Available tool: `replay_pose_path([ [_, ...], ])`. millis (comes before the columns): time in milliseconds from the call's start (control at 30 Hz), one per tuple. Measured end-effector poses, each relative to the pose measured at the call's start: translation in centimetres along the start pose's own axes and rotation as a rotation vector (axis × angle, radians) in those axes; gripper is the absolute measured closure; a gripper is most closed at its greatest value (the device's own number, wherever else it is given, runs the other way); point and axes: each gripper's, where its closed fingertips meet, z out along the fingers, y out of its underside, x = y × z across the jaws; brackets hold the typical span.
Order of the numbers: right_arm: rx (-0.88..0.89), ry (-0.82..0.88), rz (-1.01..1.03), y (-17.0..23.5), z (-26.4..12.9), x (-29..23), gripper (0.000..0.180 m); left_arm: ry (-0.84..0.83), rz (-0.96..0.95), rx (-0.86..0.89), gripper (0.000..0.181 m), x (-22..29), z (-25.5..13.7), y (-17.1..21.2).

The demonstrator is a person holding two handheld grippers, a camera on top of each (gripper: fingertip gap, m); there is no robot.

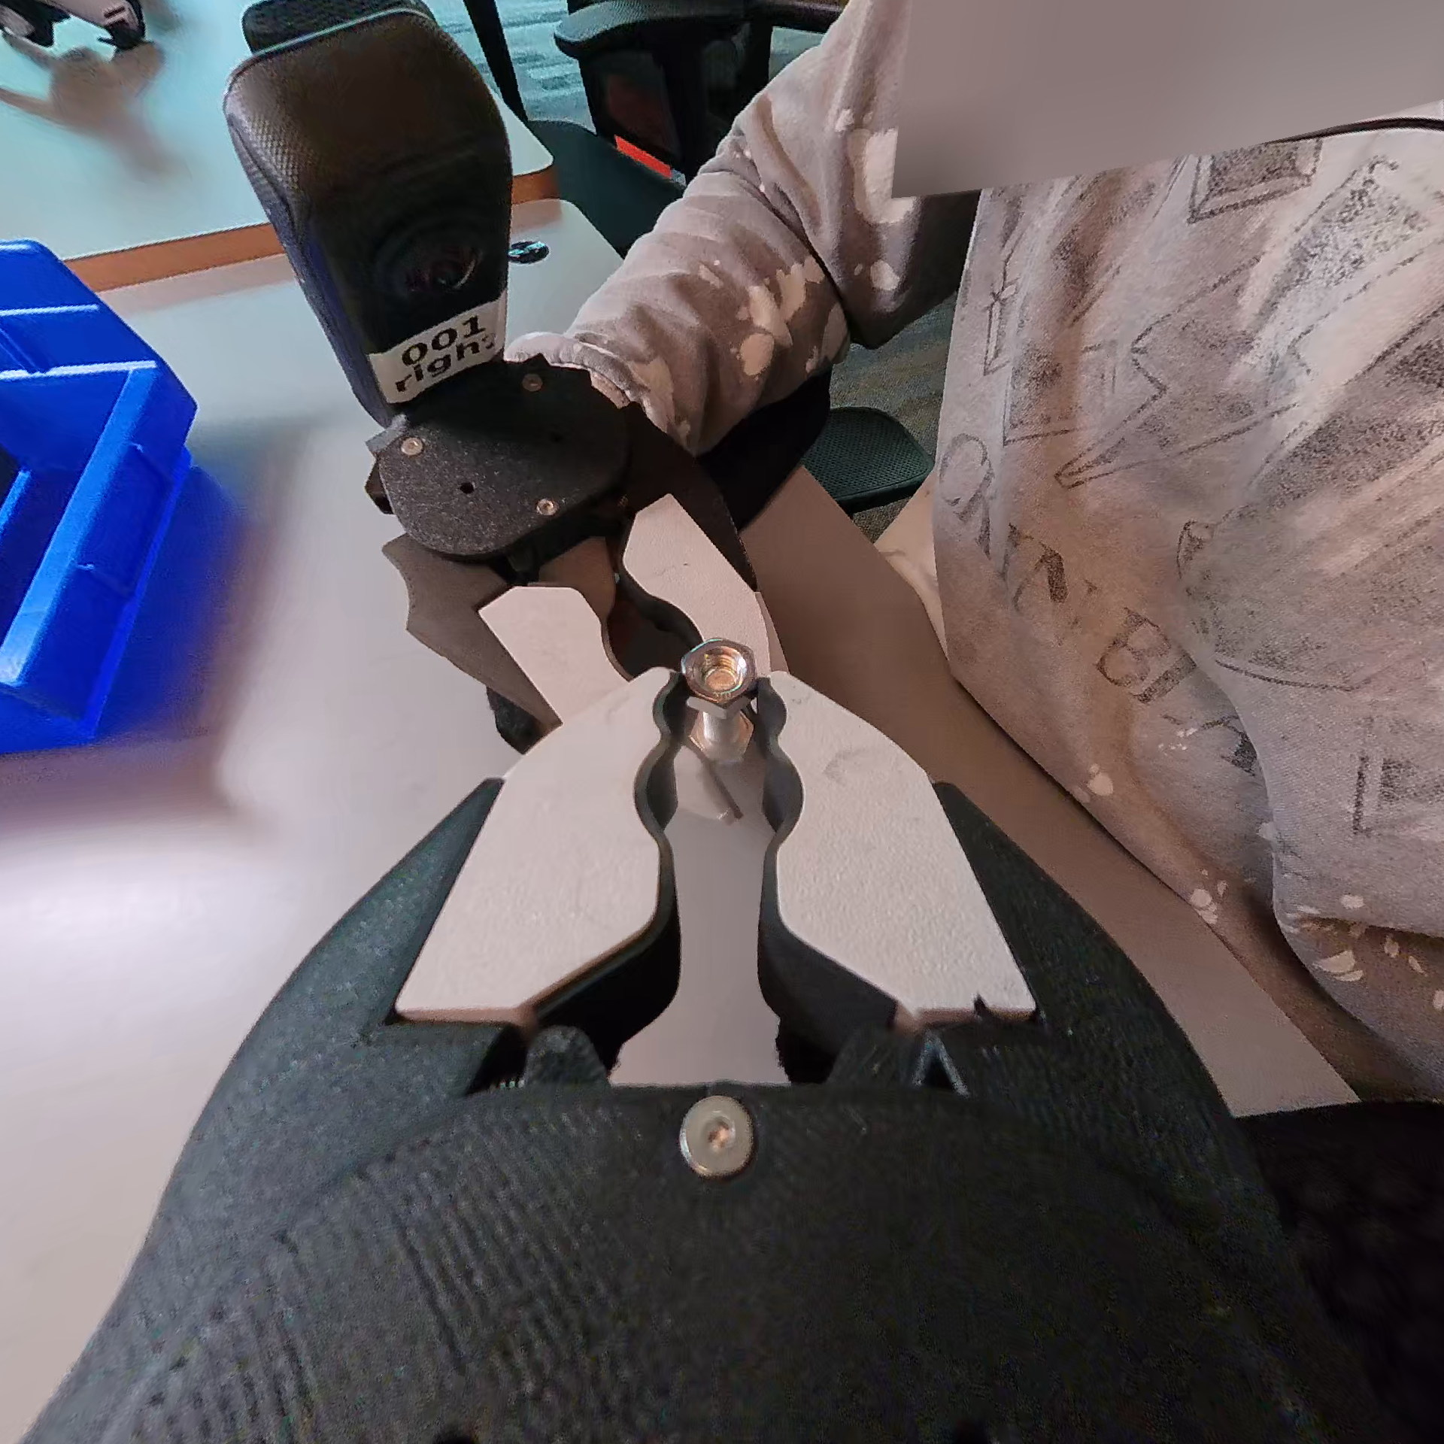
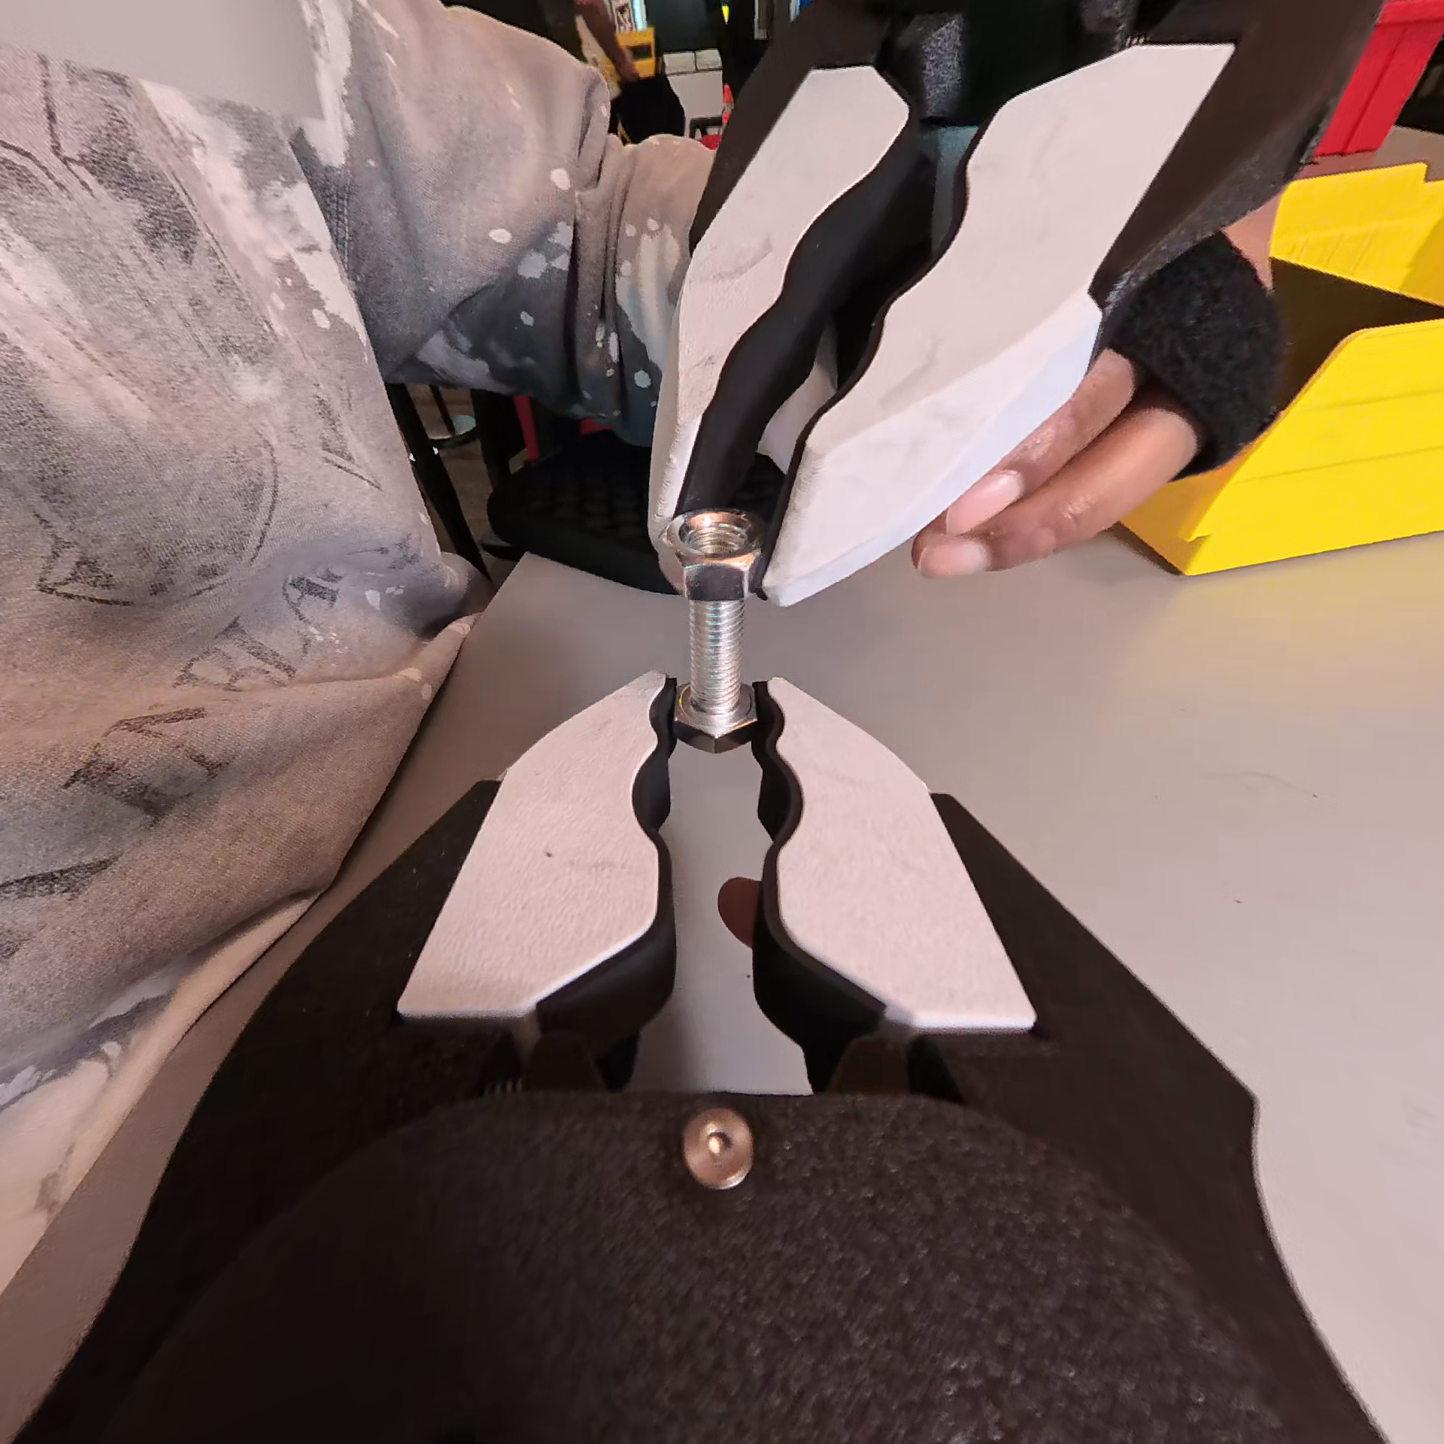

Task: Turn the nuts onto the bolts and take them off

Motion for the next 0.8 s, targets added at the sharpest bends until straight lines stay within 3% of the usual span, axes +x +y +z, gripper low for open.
replay_pose_path([
  [567, 0.002, 0.081, -0.036, -0.1, 0.1, 0.9, 0.161, -0.088, -0.037, 0.089, 0.154, -0.5, -1.0, -0.7],
  [633, 0.011, 0.133, -0.043, -0.3, -0.1, 1.7, 0.161, -0.168, -0.069, 0.143, 0.151, -1.3, -1.5, -1.0],
  [800, 0.027, 0.393, -0.031, -0.7, -1.6, 5.6, 0.161, -0.561, -0.221, 0.325, 0.148, -5.3, -3.6, -1.1],
])
